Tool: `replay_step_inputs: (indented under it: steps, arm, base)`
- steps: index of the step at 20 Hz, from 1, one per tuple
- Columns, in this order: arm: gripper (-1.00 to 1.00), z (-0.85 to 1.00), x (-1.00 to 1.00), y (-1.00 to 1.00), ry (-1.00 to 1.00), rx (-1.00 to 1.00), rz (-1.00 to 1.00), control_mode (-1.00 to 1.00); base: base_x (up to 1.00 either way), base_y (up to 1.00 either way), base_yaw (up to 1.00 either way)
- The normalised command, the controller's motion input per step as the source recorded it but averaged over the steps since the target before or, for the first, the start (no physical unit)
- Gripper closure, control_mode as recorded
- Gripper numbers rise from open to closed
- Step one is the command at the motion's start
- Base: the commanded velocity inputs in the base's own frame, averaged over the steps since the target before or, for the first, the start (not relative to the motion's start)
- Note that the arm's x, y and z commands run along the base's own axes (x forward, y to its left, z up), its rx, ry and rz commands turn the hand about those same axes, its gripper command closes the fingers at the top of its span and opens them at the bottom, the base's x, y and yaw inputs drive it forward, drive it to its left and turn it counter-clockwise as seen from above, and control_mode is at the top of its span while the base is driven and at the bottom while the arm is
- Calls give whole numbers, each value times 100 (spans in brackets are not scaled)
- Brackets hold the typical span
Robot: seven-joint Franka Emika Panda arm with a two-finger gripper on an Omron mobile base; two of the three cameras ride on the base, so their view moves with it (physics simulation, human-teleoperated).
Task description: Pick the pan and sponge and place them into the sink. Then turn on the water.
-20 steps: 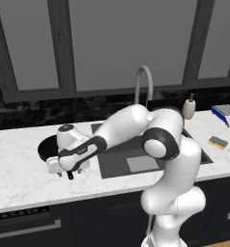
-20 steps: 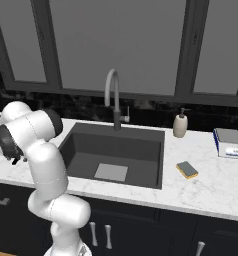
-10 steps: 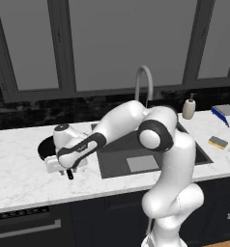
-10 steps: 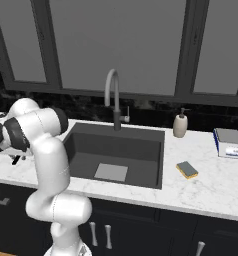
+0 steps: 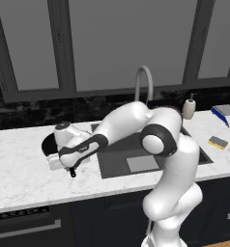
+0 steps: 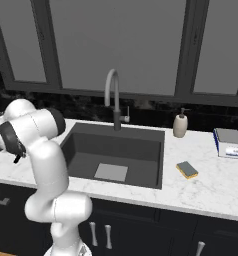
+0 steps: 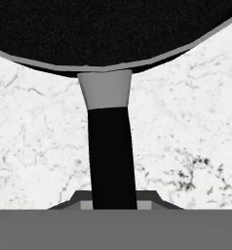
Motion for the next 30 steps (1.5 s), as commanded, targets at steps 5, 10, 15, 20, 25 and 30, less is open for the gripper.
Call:
replay_step_inputs:
  steps: [5, 10, 15, 20, 25, 30]
  arm:
    - [100, 35, -13, -59, -10, 9, -5, -100]
    - [100, 30, 0, -66, -1, 12, -14, -100]
    - [100, 19, 0, -66, 0, 8, -25, -100]
    - [100, 13, 2, -55, 0, 2, -31, -100]
    - [100, 3, 1, -46, 0, 0, -37, -100]
    - [100, 0, 7, -52, 0, 0, -35, -100]
  base:
    - [0, 0, 0]
    - [0, 0, 0]
    - [0, 0, 0]
    - [0, 0, 0]
    - [0, 0, 0]
    - [0, 0, 0]
